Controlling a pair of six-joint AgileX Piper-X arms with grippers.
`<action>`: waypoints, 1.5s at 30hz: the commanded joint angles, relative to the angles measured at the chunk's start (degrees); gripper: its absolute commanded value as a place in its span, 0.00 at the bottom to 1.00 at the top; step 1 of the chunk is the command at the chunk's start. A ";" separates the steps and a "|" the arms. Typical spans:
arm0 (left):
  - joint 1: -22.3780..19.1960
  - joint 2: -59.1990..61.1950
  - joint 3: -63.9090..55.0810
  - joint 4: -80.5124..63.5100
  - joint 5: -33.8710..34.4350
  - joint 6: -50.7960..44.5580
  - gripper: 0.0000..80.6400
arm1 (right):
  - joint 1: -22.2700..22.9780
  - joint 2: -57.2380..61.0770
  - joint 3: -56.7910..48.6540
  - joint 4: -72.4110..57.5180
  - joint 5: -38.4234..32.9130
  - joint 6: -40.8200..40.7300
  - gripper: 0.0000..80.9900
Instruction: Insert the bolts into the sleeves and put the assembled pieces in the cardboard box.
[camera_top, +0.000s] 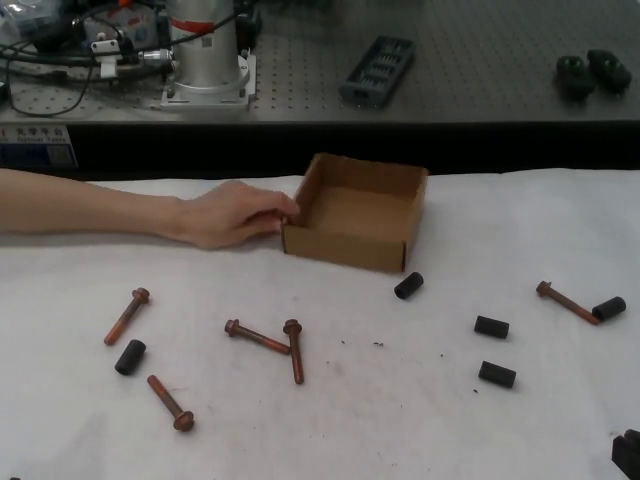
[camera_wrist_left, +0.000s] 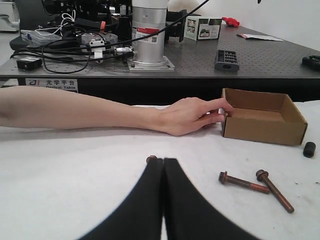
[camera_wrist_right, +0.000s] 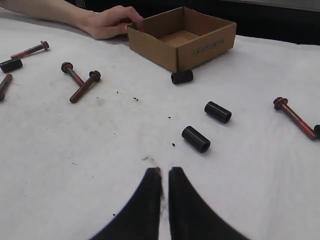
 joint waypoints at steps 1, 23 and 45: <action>-0.04 0.14 -0.77 -0.17 0.16 -0.55 0.01 | 0.23 0.14 -0.43 -0.01 -0.44 -0.03 0.07; -0.04 0.14 -0.77 -4.74 0.33 -5.04 0.01 | 0.23 0.14 -0.43 -5.64 0.67 11.36 0.07; -0.04 0.14 -0.77 -13.78 14.80 -19.82 0.01 | 0.23 0.97 -6.56 -23.33 -7.22 22.61 0.06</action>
